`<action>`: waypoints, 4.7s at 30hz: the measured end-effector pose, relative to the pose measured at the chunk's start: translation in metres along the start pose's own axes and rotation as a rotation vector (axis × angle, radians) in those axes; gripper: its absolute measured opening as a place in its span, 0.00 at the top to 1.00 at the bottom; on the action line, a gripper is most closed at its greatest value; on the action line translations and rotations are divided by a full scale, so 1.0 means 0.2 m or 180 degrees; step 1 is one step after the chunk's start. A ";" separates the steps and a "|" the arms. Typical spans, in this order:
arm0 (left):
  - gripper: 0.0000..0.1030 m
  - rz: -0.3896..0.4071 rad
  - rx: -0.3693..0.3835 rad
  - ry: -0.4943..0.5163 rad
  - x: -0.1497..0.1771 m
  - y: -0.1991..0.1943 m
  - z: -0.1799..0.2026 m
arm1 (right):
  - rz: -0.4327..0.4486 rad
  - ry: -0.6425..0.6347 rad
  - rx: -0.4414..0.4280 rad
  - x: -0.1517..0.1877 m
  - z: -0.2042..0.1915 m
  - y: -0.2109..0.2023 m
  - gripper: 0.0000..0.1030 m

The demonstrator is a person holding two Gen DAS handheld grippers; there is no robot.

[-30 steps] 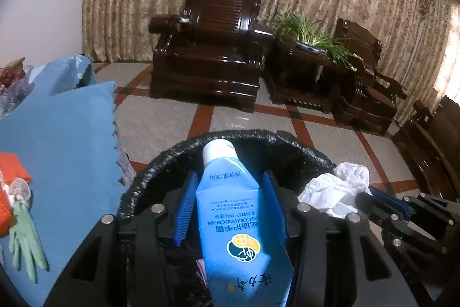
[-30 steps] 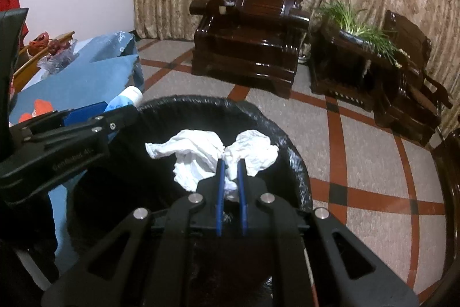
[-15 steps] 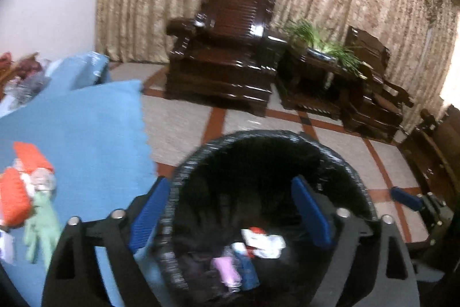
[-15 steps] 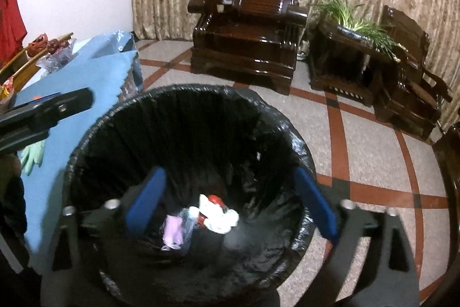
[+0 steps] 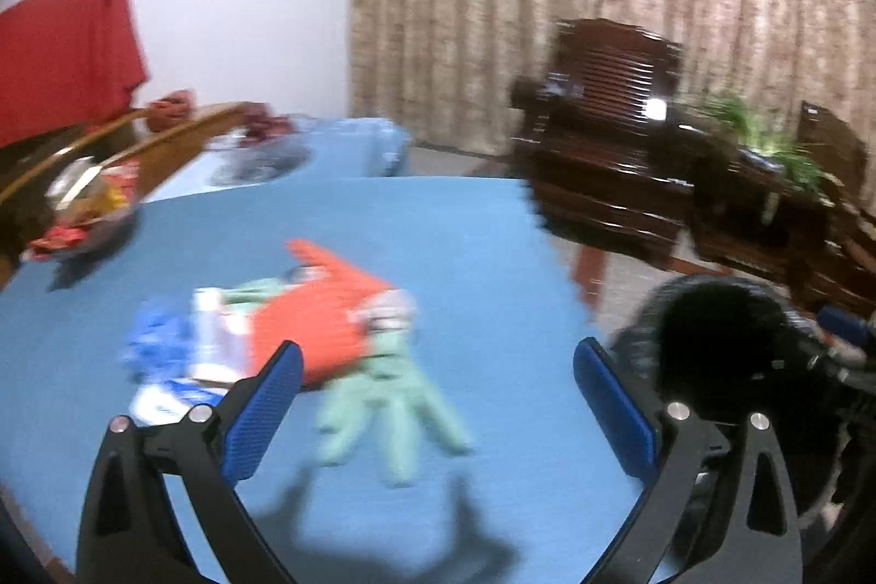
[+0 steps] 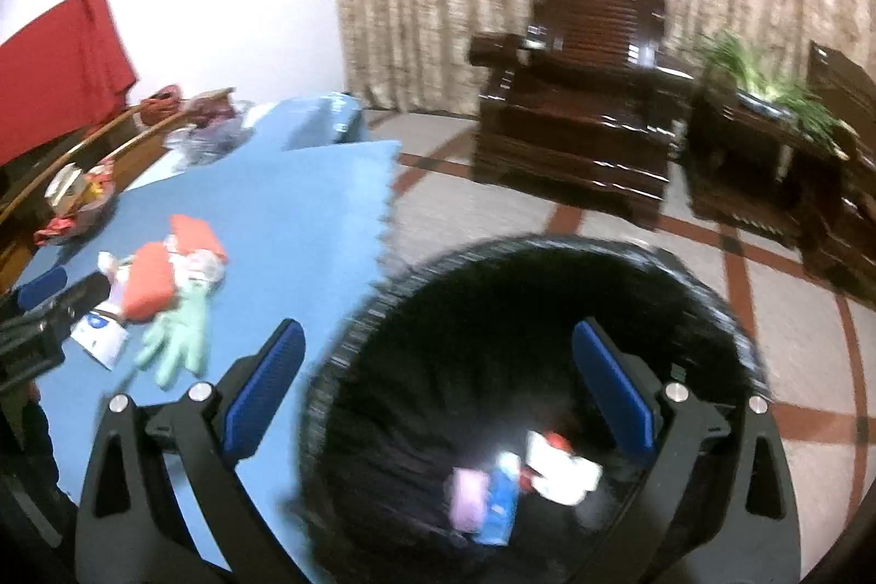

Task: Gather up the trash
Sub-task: 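Move both tools back over the remaining trash on the table, then grasp the green glove with the right tool while the left tool grasps the orange foam net, then carry glove and net over the bin and open both tools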

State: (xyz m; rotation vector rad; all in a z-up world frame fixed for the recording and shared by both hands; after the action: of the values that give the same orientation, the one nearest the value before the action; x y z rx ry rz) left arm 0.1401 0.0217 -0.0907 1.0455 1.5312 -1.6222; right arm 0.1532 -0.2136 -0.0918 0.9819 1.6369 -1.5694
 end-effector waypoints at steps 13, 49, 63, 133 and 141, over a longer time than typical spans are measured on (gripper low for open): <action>0.07 -0.0190 -0.0641 -0.0323 0.20 0.04 -0.56 | -0.0080 -0.0287 -0.0577 0.01 -0.64 0.35 0.07; 0.14 -0.0399 -0.0578 -0.0334 0.28 0.23 -0.63 | -0.0882 -0.0569 -0.1237 0.19 -1.10 0.77 0.90; 0.18 -0.0356 -0.0278 -0.0280 0.18 0.34 -0.41 | -0.0703 -0.0530 -0.0913 0.08 -0.84 0.67 0.90; 0.74 -0.0192 0.0286 -0.0141 0.02 -0.16 0.10 | -0.0156 -0.0488 -0.0668 -0.06 -0.47 -0.14 0.90; 0.74 -0.0118 0.0502 -0.0013 -0.01 -0.22 0.28 | -0.0008 -0.0368 -0.0466 -0.09 -0.28 -0.27 0.90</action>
State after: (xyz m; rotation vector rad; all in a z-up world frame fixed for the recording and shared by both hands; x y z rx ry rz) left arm 0.0968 -0.0293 -0.0687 1.1020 1.4462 -1.7935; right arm 0.1171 -0.1592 -0.0462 0.7985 1.6469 -1.4574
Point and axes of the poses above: each gripper's, at about its wrist camera, not at the fingertips, and y roughly the way its jaws point, z to its right, x to its underside, the point moved 1 cm from there along y, roughly the way its jaws point, and after that the axes turned 7 degrees about z, right-handed, at the moved point
